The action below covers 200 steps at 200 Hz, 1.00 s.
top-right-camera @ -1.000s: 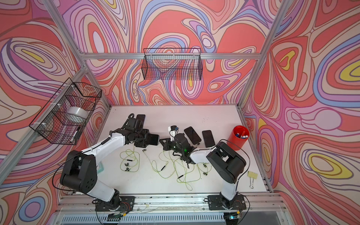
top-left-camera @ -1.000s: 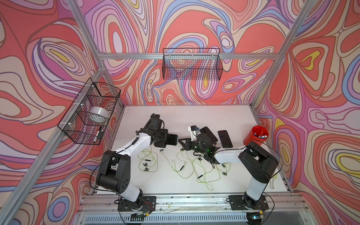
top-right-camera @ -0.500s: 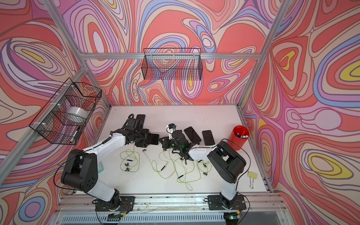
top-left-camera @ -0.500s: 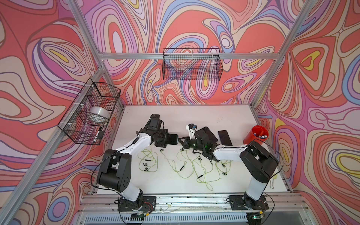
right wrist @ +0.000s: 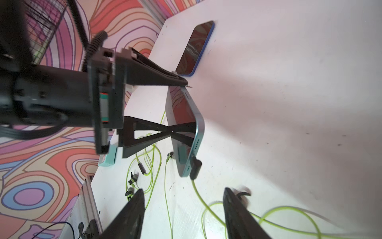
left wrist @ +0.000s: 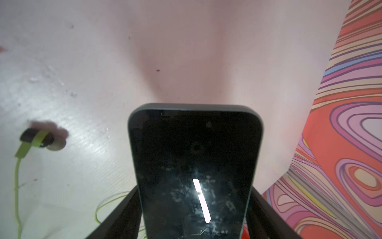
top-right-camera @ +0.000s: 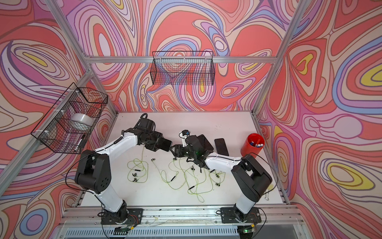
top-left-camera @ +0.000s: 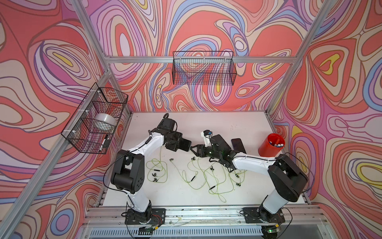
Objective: Plug wired earphones into phones
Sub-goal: Insert the wired earphone into the phone, then place the phone at the center of the board.
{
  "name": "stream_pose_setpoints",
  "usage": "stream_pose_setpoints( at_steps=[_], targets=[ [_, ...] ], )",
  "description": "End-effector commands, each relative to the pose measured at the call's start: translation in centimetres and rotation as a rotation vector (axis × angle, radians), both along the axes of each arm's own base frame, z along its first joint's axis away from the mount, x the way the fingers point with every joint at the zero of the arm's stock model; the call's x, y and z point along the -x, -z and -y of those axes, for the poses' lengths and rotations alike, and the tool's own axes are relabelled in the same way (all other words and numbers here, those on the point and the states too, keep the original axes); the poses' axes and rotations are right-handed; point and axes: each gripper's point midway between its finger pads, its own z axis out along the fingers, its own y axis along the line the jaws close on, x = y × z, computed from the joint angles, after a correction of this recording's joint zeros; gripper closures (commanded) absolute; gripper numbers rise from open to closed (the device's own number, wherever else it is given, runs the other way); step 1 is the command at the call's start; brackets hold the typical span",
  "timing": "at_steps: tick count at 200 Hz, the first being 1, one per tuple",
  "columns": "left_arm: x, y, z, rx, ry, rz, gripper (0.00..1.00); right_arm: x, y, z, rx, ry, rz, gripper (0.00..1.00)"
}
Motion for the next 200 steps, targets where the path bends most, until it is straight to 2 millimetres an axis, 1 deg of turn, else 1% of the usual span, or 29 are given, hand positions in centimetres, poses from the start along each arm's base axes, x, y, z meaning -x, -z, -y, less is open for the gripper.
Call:
stream_pose_setpoints(
  at_steps=[1, 9, 17, 24, 47, 57, 73, 99, 119, 129, 143, 150, 152, 163, 180, 190, 200],
  targets=[
    [-1.6, 0.5, -1.1, -0.183, 0.191, 0.019, 1.00, 0.5, 1.0, 3.3, 0.099, 0.048, -0.023, 0.38],
    [-2.7, 0.7, -0.7, -0.221, 0.283, 0.044, 1.00, 0.6, 1.1, 4.1, 0.117, 0.063, -0.026, 0.39],
    [-3.2, 1.3, -0.5, -0.260, 0.354, 0.027, 1.00, 0.7, 1.3, 4.8, 0.133, 0.077, -0.029, 0.39],
    [-3.9, 1.5, -0.1, -0.285, 0.418, 0.034, 1.00, 0.9, 1.5, 5.2, 0.140, 0.085, -0.031, 0.39],
    [-5.2, 2.3, 0.8, -0.397, 0.565, 0.029, 1.00, 1.3, 2.2, 5.7, 0.143, 0.096, -0.044, 0.40],
    [-5.8, 2.5, 1.2, -0.447, 0.601, 0.027, 1.00, 1.5, 2.5, 5.8, 0.144, 0.096, -0.052, 0.40],
    [-6.9, 2.8, 2.4, -0.497, 0.664, 0.038, 1.00, 1.5, 3.0, 5.9, 0.146, 0.101, -0.059, 0.40],
    [-8.3, 3.5, 4.9, -0.557, 0.770, 0.051, 1.00, 1.6, 3.5, 6.1, 0.158, 0.105, -0.064, 0.41],
    [-9.1, 4.6, 6.2, -0.592, 0.820, 0.049, 1.00, 1.8, 3.8, 6.3, 0.163, 0.108, -0.067, 0.41],
    [-9.3, 5.1, 6.5, -0.597, 0.832, 0.043, 0.92, 1.8, 3.9, 6.4, 0.165, 0.110, -0.069, 0.41],
    [-9.4, 5.6, 6.8, -0.594, 0.856, 0.043, 0.72, 1.9, 4.1, 6.5, 0.170, 0.109, -0.071, 0.41],
    [-9.5, 5.7, 6.7, -0.601, 0.867, 0.046, 0.59, 1.9, 4.1, 6.5, 0.170, 0.108, -0.072, 0.41],
    [-9.4, 5.7, 6.8, -0.603, 0.872, 0.048, 0.57, 1.9, 4.1, 6.5, 0.171, 0.109, -0.072, 0.41],
    [-9.3, 5.6, 6.8, -0.613, 0.898, 0.057, 0.33, 1.9, 4.2, 6.5, 0.173, 0.107, -0.073, 0.41],
    [-9.4, 5.0, 6.9, -0.625, 0.944, 0.093, 0.01, 1.9, 4.4, 6.4, 0.174, 0.105, -0.074, 0.41],
    [-9.4, 4.6, 7.1, -0.633, 0.982, 0.124, 0.00, 1.8, 4.5, 6.3, 0.172, 0.104, -0.074, 0.41],
    [-9.4, 3.6, 7.1, -0.645, 1.002, 0.154, 0.00, 1.7, 4.6, 6.2, 0.169, 0.101, -0.076, 0.41]
  ],
)
